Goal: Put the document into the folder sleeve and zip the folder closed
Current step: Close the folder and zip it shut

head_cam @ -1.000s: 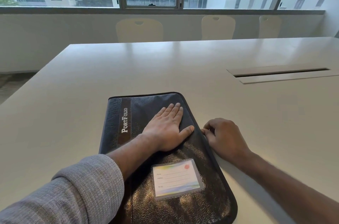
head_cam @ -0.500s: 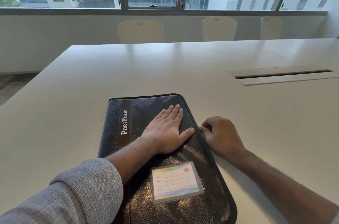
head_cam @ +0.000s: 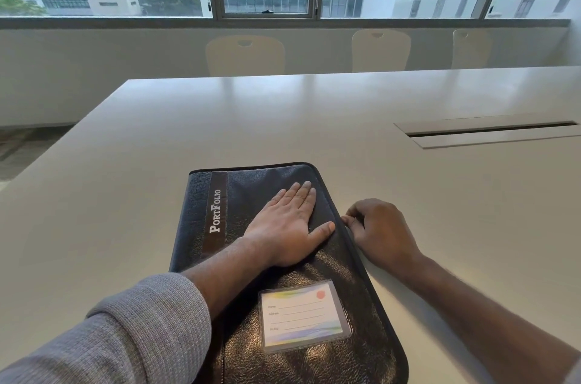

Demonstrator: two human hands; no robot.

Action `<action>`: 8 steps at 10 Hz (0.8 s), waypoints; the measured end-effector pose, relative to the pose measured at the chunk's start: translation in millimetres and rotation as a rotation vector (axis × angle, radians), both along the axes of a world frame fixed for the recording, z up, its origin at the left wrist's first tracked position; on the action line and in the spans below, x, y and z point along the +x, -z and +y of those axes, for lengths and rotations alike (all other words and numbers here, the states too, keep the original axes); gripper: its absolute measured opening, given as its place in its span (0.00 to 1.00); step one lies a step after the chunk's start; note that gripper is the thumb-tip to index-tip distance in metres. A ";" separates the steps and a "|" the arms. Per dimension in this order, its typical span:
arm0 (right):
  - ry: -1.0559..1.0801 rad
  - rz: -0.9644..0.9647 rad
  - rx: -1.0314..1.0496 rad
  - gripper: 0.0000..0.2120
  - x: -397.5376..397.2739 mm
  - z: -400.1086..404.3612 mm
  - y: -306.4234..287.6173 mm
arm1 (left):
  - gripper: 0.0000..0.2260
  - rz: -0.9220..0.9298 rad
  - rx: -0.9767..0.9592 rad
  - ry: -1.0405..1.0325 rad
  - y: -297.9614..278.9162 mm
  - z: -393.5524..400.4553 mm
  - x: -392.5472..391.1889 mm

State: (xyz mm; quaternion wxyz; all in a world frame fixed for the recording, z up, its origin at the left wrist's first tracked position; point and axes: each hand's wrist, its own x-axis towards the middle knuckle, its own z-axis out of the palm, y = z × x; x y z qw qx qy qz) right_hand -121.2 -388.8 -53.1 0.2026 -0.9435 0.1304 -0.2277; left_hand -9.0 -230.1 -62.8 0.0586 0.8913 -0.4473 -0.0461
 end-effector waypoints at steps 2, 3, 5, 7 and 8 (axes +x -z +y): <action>0.019 -0.008 0.004 0.05 8.7 -1.7 1.0 | 0.39 -0.008 0.003 0.000 0.4 -0.5 -0.5; 0.033 -0.010 0.004 0.05 13.6 -2.6 1.4 | 0.39 -0.007 0.002 0.000 0.3 -0.5 -0.4; 0.050 -0.007 0.024 0.06 24.8 -4.4 1.7 | 0.39 -0.017 -0.005 0.004 0.2 -0.7 -1.1; 0.062 -0.011 0.031 0.06 36.4 -6.7 0.1 | 0.39 -0.023 0.002 0.004 0.1 -0.9 -1.7; 0.067 -0.007 0.034 0.07 45.2 -8.3 -0.8 | 0.39 -0.021 0.002 0.005 0.1 -0.5 -1.5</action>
